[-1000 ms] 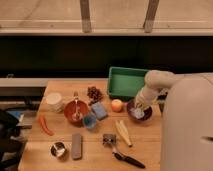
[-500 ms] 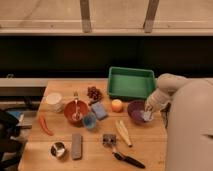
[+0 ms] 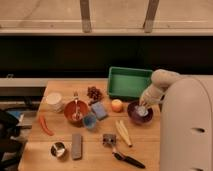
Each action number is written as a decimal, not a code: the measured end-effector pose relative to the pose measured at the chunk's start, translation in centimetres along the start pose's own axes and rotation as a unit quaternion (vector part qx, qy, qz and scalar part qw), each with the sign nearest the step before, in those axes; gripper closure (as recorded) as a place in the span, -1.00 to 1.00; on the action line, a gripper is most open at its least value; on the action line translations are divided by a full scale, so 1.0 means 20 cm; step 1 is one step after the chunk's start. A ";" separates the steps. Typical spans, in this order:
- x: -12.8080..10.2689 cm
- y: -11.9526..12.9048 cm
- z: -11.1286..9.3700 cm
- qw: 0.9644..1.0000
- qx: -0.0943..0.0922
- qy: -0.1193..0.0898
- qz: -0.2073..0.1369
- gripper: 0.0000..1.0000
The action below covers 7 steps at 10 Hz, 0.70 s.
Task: Wipe purple bowl with towel
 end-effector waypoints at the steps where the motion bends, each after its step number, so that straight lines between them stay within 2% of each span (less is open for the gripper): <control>1: 0.03 0.07 0.02 1.000 -0.007 0.007 -0.011 1.00; 2: 0.07 0.13 0.05 0.999 -0.016 0.018 -0.025 1.00; 4: 0.16 0.17 0.08 0.998 -0.024 0.034 -0.038 1.00; 6: 0.19 0.13 0.09 0.998 -0.028 0.038 -0.031 1.00; 7: 0.20 0.06 0.08 0.999 -0.028 0.040 -0.022 1.00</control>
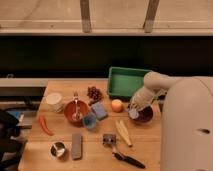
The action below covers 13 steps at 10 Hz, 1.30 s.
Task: Wipe purple bowl with towel
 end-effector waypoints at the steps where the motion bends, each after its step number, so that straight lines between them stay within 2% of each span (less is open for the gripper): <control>1: 0.00 -0.08 -0.02 1.000 -0.001 -0.001 0.010 1.00; 3: -0.02 -0.25 -0.06 0.999 0.000 -0.003 0.032 1.00; 6: -0.07 -0.31 -0.08 0.999 0.004 -0.005 0.037 1.00; 7: -0.09 -0.29 -0.08 0.999 0.006 -0.006 0.034 1.00; 10: -0.11 -0.07 -0.07 1.000 0.010 -0.009 0.004 1.00; 11: -0.09 -0.01 -0.06 1.000 0.010 -0.007 -0.008 1.00; 13: -0.01 0.02 -0.05 1.000 0.007 -0.003 -0.024 1.00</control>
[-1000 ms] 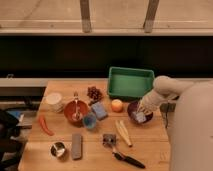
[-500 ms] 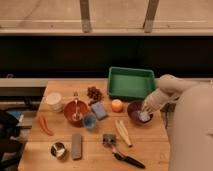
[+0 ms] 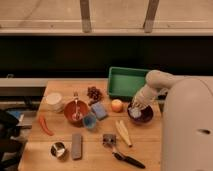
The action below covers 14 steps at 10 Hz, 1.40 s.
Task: Wipe purple bowl with towel
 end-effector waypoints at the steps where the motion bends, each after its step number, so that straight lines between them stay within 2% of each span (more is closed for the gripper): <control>1: 0.04 -0.02 0.00 1.000 0.000 0.002 -0.005 1.00; 4: 0.10 -0.15 -0.02 1.000 0.014 -0.001 0.000 1.00; 6: 0.05 -0.24 -0.03 1.000 0.022 -0.005 0.018 1.00; 7: -0.01 -0.26 -0.04 0.999 0.027 -0.009 0.026 1.00; 10: -0.11 -0.16 -0.06 0.999 0.032 -0.019 0.022 1.00; 12: -0.09 -0.06 -0.05 0.999 0.027 -0.022 0.005 1.00; 14: -0.01 -0.03 -0.05 0.999 0.029 -0.027 -0.009 1.00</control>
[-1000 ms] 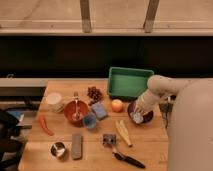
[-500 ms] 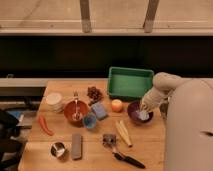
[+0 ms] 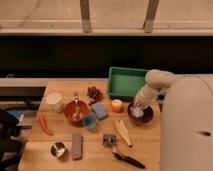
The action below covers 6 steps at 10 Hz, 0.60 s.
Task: Wipe purple bowl with towel
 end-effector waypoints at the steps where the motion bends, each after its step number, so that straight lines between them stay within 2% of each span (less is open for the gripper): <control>1: 0.08 0.00 0.02 1.000 0.005 -0.001 -0.002 1.00; 3: 0.13 -0.10 0.03 1.000 0.008 0.003 0.013 1.00; 6: 0.03 -0.27 -0.01 0.999 0.001 0.001 0.049 1.00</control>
